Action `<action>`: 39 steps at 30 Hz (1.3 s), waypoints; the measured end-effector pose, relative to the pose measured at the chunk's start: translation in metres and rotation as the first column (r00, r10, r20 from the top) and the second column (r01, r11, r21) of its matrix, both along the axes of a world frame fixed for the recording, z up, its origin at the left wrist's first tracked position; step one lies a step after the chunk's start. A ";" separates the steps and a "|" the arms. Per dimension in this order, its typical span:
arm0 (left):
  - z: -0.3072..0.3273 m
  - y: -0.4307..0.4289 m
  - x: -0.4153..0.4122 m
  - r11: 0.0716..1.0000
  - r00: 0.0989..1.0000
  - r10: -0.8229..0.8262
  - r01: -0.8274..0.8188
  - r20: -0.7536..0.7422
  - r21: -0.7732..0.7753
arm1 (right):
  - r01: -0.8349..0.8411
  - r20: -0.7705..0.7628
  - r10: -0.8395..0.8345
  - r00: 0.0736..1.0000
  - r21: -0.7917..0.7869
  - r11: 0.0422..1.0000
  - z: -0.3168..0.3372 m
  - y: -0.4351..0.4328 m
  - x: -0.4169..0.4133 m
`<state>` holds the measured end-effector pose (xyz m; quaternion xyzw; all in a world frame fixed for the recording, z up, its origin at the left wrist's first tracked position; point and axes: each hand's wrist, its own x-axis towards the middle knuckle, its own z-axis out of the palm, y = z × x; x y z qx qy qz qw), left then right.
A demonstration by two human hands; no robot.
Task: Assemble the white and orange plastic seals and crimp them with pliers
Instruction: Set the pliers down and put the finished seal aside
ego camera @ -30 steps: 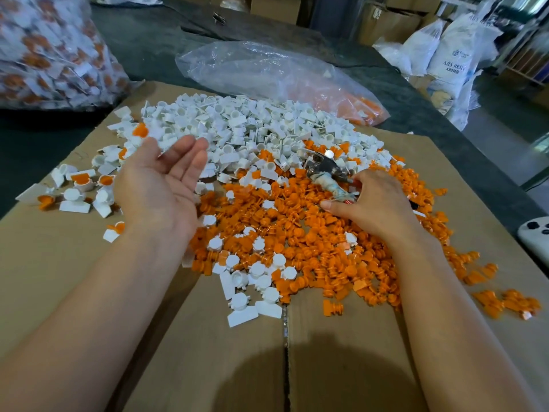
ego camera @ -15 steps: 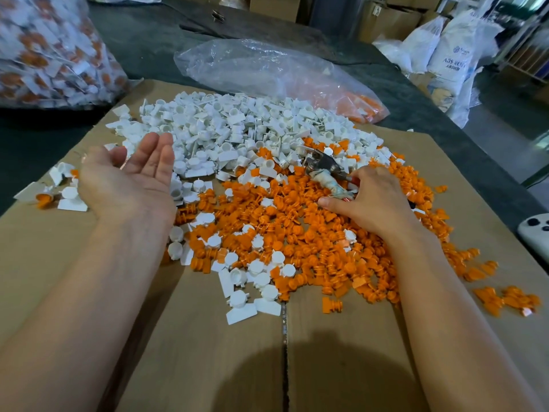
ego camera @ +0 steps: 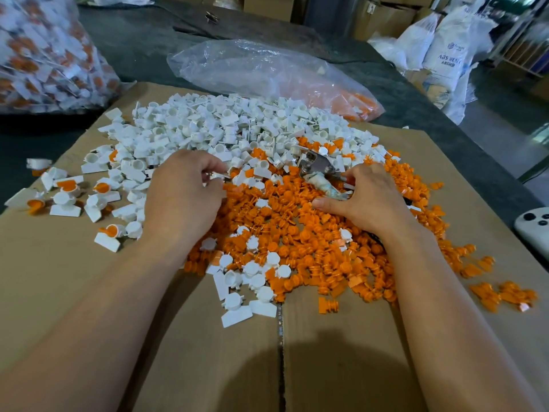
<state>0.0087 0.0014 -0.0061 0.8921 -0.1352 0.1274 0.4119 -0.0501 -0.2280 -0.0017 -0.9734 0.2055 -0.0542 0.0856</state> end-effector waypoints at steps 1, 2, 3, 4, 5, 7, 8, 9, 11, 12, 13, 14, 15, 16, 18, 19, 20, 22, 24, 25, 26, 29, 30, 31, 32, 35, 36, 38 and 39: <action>0.000 0.001 0.002 0.999 1.000 0.016 -0.017 0.015 0.050 | 0.003 0.001 -0.003 1.000 0.003 1.000 0.000 0.000 0.000; -0.001 0.002 0.004 0.996 1.000 0.025 -0.027 0.019 0.088 | 0.007 0.002 -0.007 1.000 0.007 1.000 0.000 0.000 0.000; -0.001 0.003 0.004 0.994 1.000 0.027 -0.027 0.007 0.106 | 0.010 0.004 -0.010 1.000 0.012 1.000 0.000 0.001 0.000; -0.001 0.003 0.004 0.993 1.000 0.023 -0.021 -0.013 0.115 | 0.013 0.006 -0.013 1.000 0.018 1.000 0.001 0.001 0.000; -0.002 0.003 0.004 0.991 0.999 0.016 -0.012 -0.032 0.131 | 0.015 0.010 -0.015 1.000 0.024 1.000 0.001 0.001 0.000; -0.002 0.001 0.002 0.978 0.999 -0.004 0.014 -0.046 0.210 | 0.019 0.024 -0.020 1.000 0.041 0.999 0.001 0.002 0.000; -0.003 0.000 0.002 0.968 0.999 -0.017 0.029 -0.047 0.250 | 0.023 0.034 -0.024 0.999 0.048 0.999 0.002 0.003 0.000; -0.003 -0.001 0.002 0.960 0.998 -0.026 0.039 -0.051 0.277 | 0.026 0.046 -0.029 0.999 0.052 0.998 0.003 0.003 0.000; -0.002 -0.003 0.001 0.946 0.998 -0.038 0.053 -0.055 0.320 | 0.031 0.086 -0.035 0.996 0.049 0.998 0.004 0.004 -0.001; -0.003 -0.004 0.001 0.937 0.998 -0.047 0.061 -0.050 0.343 | 0.032 0.119 -0.038 0.992 0.049 0.998 0.005 0.004 -0.001; -0.003 -0.005 0.002 0.929 0.998 -0.056 0.068 -0.043 0.365 | 0.031 0.158 -0.039 0.987 0.051 0.998 0.006 0.004 -0.002; -0.004 -0.006 0.002 0.921 0.997 -0.062 0.071 -0.037 0.383 | 0.029 0.196 -0.039 0.980 0.052 0.998 0.006 0.004 -0.002; -0.004 -0.006 0.002 0.916 0.997 -0.064 0.072 -0.033 0.394 | 0.026 0.224 -0.037 0.974 0.051 0.998 0.006 0.005 -0.002; -0.005 -0.006 0.002 0.915 0.997 -0.066 0.073 -0.031 0.398 | 0.024 0.237 -0.035 0.971 0.047 0.999 0.006 0.005 -0.002; -0.005 -0.005 0.002 0.921 0.997 -0.069 0.073 -0.025 0.382 | 0.018 0.245 -0.029 0.969 0.046 0.999 0.006 0.005 -0.002; -0.005 -0.005 0.002 0.927 0.997 -0.070 0.072 -0.019 0.368 | 0.014 0.252 -0.027 0.967 0.052 0.999 0.006 0.006 -0.002; -0.005 -0.005 0.002 0.934 0.998 -0.070 0.068 -0.006 0.350 | 0.008 0.263 -0.023 0.964 0.059 0.998 0.006 0.006 -0.002; -0.005 -0.005 0.002 0.954 0.998 -0.058 0.049 0.022 0.295 | -0.007 0.310 -0.016 0.951 0.071 0.997 0.007 0.008 -0.003; -0.005 -0.004 0.003 0.972 0.999 -0.042 0.033 0.034 0.234 | -0.038 0.396 0.000 0.918 0.087 0.996 0.011 0.012 -0.004; -0.005 -0.003 0.004 0.977 0.999 -0.036 0.027 0.039 0.211 | -0.068 0.447 0.015 0.894 0.102 0.992 0.013 0.015 -0.006; -0.004 -0.002 0.005 0.982 0.998 -0.032 0.023 0.045 0.186 | -0.112 0.491 0.039 0.870 0.121 0.986 0.016 0.018 -0.007; -0.001 0.000 0.002 0.999 0.999 -0.036 0.036 0.004 0.010 | -0.296 0.471 0.183 0.863 0.179 0.938 0.022 0.032 -0.012; 0.000 -0.001 -0.001 0.994 0.997 -0.064 0.059 -0.049 -0.093 | -0.349 0.408 0.248 0.879 0.193 0.917 0.022 0.036 -0.012; 0.003 -0.001 -0.003 0.974 0.987 -0.114 0.090 -0.111 -0.206 | -0.389 0.332 0.312 0.890 0.197 0.900 0.020 0.041 -0.012; 0.005 -0.002 -0.005 0.944 0.971 -0.172 0.115 -0.164 -0.309 | -0.415 0.253 0.365 0.896 0.184 0.891 0.018 0.045 -0.012; 0.010 -0.004 -0.011 0.864 0.921 -0.297 0.147 -0.252 -0.481 | -0.440 0.109 0.431 0.896 0.080 0.894 0.012 0.051 -0.011; 0.012 -0.005 -0.012 0.842 0.904 -0.331 0.153 -0.271 -0.517 | -0.431 0.088 0.425 0.901 0.059 0.900 0.011 0.051 -0.010; 0.015 -0.007 -0.015 0.788 0.867 -0.406 0.173 -0.289 -0.590 | -0.415 0.057 0.413 0.909 0.038 0.909 0.010 0.051 -0.010; 0.015 -0.007 -0.016 0.771 0.852 -0.432 0.181 -0.294 -0.611 | -0.408 0.048 0.407 0.912 0.029 0.912 0.009 0.051 -0.009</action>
